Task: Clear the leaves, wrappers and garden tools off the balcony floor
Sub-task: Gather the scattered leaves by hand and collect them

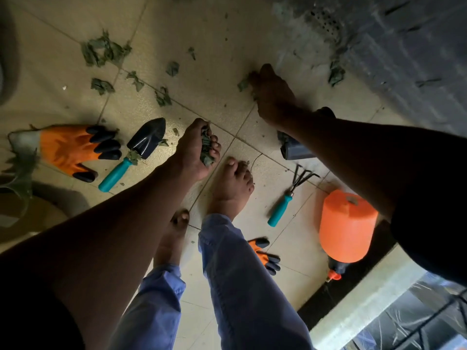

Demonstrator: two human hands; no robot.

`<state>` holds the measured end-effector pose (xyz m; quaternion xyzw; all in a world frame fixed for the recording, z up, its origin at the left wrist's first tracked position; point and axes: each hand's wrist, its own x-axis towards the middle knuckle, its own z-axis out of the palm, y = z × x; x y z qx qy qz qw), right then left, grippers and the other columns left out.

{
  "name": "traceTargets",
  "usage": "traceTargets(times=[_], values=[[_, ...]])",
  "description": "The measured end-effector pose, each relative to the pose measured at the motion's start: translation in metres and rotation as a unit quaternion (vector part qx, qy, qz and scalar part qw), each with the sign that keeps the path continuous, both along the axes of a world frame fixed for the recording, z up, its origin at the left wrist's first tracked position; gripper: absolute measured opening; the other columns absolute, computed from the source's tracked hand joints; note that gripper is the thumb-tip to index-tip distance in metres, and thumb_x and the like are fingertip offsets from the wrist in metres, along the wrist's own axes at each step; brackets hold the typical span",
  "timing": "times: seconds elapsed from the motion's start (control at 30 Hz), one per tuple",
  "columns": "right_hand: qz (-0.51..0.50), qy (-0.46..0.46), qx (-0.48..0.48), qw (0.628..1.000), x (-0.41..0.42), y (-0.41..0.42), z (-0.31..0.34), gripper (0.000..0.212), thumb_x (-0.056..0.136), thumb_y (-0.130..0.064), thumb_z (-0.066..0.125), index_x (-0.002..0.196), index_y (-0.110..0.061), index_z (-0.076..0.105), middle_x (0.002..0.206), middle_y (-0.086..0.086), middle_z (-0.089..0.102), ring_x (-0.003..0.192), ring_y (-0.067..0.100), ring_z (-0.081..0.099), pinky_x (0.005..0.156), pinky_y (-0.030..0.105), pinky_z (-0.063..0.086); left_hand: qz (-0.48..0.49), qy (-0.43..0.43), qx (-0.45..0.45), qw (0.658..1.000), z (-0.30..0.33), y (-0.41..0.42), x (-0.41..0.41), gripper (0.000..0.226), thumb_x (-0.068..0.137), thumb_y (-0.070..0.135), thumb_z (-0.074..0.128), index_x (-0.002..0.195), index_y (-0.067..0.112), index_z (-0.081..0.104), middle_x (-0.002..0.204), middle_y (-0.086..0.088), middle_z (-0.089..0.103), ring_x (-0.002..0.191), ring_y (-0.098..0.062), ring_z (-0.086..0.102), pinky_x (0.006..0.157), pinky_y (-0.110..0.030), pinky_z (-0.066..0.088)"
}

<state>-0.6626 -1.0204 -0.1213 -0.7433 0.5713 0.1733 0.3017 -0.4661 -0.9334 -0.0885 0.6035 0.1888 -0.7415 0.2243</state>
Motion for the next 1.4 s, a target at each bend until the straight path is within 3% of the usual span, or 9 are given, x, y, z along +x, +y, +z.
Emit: traceTargets(times=[0.23, 0.43, 0.57, 0.67, 0.8, 0.93, 1.07, 1.23, 1.4], values=[[-0.105, -0.002, -0.021, 0.994, -0.011, 0.003, 0.009, 0.024, 0.093, -0.005, 0.059, 0.109, -0.009, 0.076, 0.120, 0.011, 0.069, 0.110, 0.029, 0.066, 0.094, 0.033, 0.053, -0.002, 0.007, 0.014, 1.000, 0.005, -0.005, -0.006, 0.031, 0.097, 0.028, 0.052, 0.067, 0.022, 0.047, 0.057, 0.005, 0.048, 0.045, -0.007, 0.045, 0.039, -0.015, 0.030], [-0.305, -0.281, 0.110, 0.903, 0.006, 0.023, 0.076, 0.012, 0.081, 0.001, 0.078, 0.093, -0.004, 0.077, 0.085, 0.009, 0.077, 0.076, 0.023, 0.075, 0.073, 0.040, 0.064, -0.037, -0.002, 0.012, 0.999, 0.021, -0.018, -0.012, 0.029, 0.097, 0.029, 0.053, 0.069, 0.022, 0.047, 0.060, 0.004, 0.050, 0.047, -0.008, 0.046, 0.041, -0.015, 0.031], [-0.281, -0.350, 0.210, 0.868, 0.015, 0.037, 0.127, 0.016, 0.077, -0.002, 0.085, 0.087, -0.011, 0.077, 0.082, 0.004, 0.077, 0.073, 0.022, 0.077, 0.071, 0.039, 0.065, -0.072, -0.042, -0.032, 0.996, 0.025, -0.027, -0.012, 0.026, 0.100, 0.031, 0.051, 0.076, 0.022, 0.050, 0.071, -0.001, 0.052, 0.056, -0.013, 0.050, 0.052, -0.023, 0.039], [-0.215, -0.313, 0.253, 0.890, 0.019, 0.041, 0.144, 0.015, 0.079, -0.012, 0.086, 0.089, -0.021, 0.079, 0.096, -0.002, 0.075, 0.092, 0.019, 0.074, 0.086, 0.044, 0.062, -0.068, -0.017, -0.067, 0.995, 0.028, -0.032, -0.010, 0.036, 0.103, 0.033, 0.050, 0.068, 0.025, 0.044, 0.071, 0.001, 0.045, 0.064, -0.015, 0.048, 0.068, -0.030, 0.040], [-0.205, -0.269, 0.235, 0.911, 0.025, 0.034, 0.144, 0.017, 0.078, -0.015, 0.086, 0.091, -0.022, 0.079, 0.103, -0.001, 0.073, 0.097, 0.014, 0.069, 0.093, 0.039, 0.058, -0.095, 0.050, -0.110, 0.988, 0.034, -0.031, -0.016, 0.042, 0.103, 0.031, 0.048, 0.062, 0.023, 0.050, 0.053, 0.005, 0.051, 0.047, -0.011, 0.053, 0.048, -0.021, 0.041], [-0.267, -0.252, 0.174, 0.914, 0.031, 0.025, 0.139, 0.017, 0.075, -0.006, 0.085, 0.089, -0.015, 0.080, 0.086, -0.009, 0.073, 0.076, -0.001, 0.068, 0.069, 0.022, 0.060, -0.082, 0.106, -0.165, 0.977, 0.041, -0.031, -0.031, 0.039, 0.088, 0.020, 0.049, 0.049, 0.026, 0.048, 0.044, 0.009, 0.039, 0.037, -0.009, 0.034, 0.041, -0.022, 0.029], [-0.338, -0.254, 0.133, 0.897, 0.038, 0.026, 0.135, 0.013, 0.081, 0.004, 0.076, 0.088, -0.007, 0.075, 0.086, 0.001, 0.071, 0.069, 0.012, 0.074, 0.060, 0.034, 0.063, -0.056, 0.099, -0.190, 0.975, 0.041, -0.031, -0.037, 0.055, 0.100, 0.021, 0.038, 0.046, 0.024, 0.049, 0.043, 0.011, 0.039, 0.037, -0.009, 0.029, 0.042, -0.023, 0.030], [-0.324, -0.232, 0.020, 0.917, 0.043, 0.032, 0.132, 0.028, 0.082, -0.001, 0.072, 0.105, -0.003, 0.055, 0.084, 0.003, 0.064, 0.075, 0.016, 0.069, 0.055, 0.032, 0.059, -0.013, 0.020, -0.171, 0.985, 0.042, -0.035, -0.047, 0.035, 0.105, 0.023, 0.037, 0.071, 0.023, 0.042, 0.067, 0.003, 0.041, 0.060, -0.012, 0.036, 0.063, -0.031, 0.014], [-0.289, -0.203, -0.061, 0.934, 0.049, 0.041, 0.130, 0.010, 0.085, -0.003, 0.069, 0.094, -0.004, 0.064, 0.081, 0.006, 0.069, 0.074, 0.020, 0.069, 0.065, 0.042, 0.058, -0.004, 0.007, -0.124, 0.992, 0.045, -0.038, -0.052, 0.034, 0.102, 0.027, 0.043, 0.069, 0.021, 0.049, 0.065, 0.001, 0.052, 0.068, -0.016, 0.056, 0.064, -0.027, 0.040]])
